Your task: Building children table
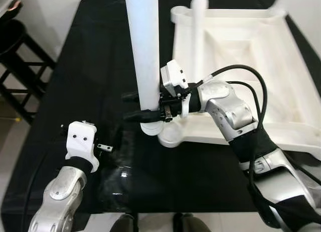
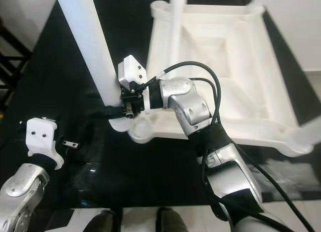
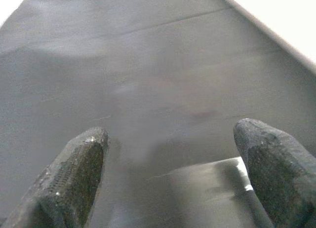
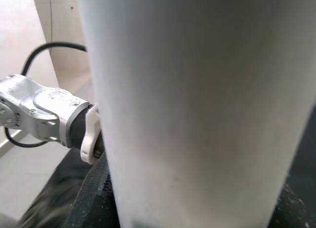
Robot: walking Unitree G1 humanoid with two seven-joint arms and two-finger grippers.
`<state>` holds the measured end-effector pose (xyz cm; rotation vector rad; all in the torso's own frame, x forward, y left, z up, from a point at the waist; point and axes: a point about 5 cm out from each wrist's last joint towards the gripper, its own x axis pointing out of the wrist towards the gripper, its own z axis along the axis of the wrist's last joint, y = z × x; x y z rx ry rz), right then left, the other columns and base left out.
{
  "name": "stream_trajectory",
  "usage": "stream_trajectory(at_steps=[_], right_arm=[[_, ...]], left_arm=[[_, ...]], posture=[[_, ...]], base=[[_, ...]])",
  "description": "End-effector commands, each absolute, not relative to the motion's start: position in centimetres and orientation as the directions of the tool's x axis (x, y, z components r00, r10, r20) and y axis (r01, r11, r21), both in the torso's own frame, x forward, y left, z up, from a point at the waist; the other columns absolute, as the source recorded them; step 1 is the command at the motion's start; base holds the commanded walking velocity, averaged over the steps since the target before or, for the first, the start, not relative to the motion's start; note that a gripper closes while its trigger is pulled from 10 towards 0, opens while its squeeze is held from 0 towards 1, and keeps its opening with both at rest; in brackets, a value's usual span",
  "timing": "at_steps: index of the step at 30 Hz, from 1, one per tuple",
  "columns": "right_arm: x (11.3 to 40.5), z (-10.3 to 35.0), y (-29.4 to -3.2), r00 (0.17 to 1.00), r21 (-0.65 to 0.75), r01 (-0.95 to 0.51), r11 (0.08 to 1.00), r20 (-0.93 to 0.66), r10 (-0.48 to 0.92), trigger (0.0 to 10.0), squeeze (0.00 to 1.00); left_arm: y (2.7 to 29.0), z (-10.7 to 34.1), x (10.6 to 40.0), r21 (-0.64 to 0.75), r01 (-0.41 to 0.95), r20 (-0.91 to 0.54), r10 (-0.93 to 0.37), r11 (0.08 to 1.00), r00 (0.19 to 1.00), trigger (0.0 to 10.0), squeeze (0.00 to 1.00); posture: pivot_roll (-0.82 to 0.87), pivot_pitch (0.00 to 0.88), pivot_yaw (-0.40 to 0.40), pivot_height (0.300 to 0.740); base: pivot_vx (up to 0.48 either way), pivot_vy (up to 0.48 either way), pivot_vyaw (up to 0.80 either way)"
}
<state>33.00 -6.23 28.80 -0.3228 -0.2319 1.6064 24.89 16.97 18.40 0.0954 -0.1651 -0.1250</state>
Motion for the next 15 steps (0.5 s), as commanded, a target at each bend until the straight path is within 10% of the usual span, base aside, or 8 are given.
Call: stream_trajectory(at_steps=[1,15], right_arm=[[32.5,29.8,-5.9,-0.093,-0.349,-0.932,-0.094,-0.02,0.996,10.0,0.0],[32.5,28.4,-5.6,-0.076,-0.336,-0.938,-0.082,-0.029,0.997,10.0,0.0]], left_arm=[[17.5,18.0,24.7,0.106,0.088,0.141,-0.102,0.99,0.985,10.0,0.0],[17.7,17.5,24.9,0.126,0.063,0.12,-0.078,0.99,0.99,10.0,0.0]], posture=[[0.0,0.303,-0.001,0.74],[0.0,0.282,0.003,0.74]], base=[[0.0,0.0,0.0],[0.0,0.0,0.0]])
